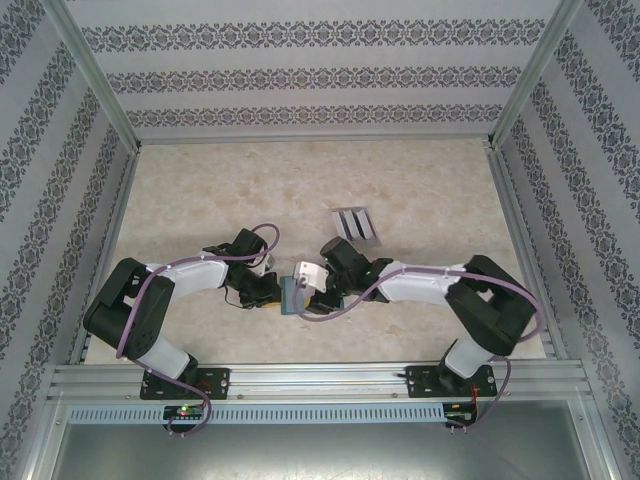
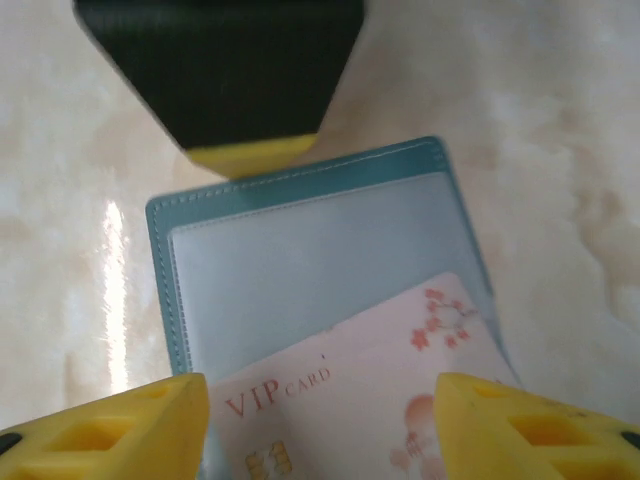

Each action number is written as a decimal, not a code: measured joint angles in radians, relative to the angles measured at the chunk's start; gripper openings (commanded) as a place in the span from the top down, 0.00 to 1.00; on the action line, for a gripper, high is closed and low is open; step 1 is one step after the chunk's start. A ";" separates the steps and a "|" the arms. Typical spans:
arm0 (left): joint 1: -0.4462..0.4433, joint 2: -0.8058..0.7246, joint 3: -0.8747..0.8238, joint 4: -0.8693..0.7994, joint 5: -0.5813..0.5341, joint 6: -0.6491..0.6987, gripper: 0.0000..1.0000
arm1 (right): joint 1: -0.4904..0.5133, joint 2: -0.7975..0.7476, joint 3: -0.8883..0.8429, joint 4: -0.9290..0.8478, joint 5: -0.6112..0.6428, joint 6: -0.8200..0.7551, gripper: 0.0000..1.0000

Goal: Put the credit cards into the card holder
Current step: Insert the credit card into the card slot.

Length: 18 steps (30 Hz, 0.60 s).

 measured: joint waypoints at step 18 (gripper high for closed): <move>-0.001 -0.103 -0.069 0.064 0.068 -0.022 0.70 | -0.057 -0.105 -0.006 -0.203 0.060 1.166 0.53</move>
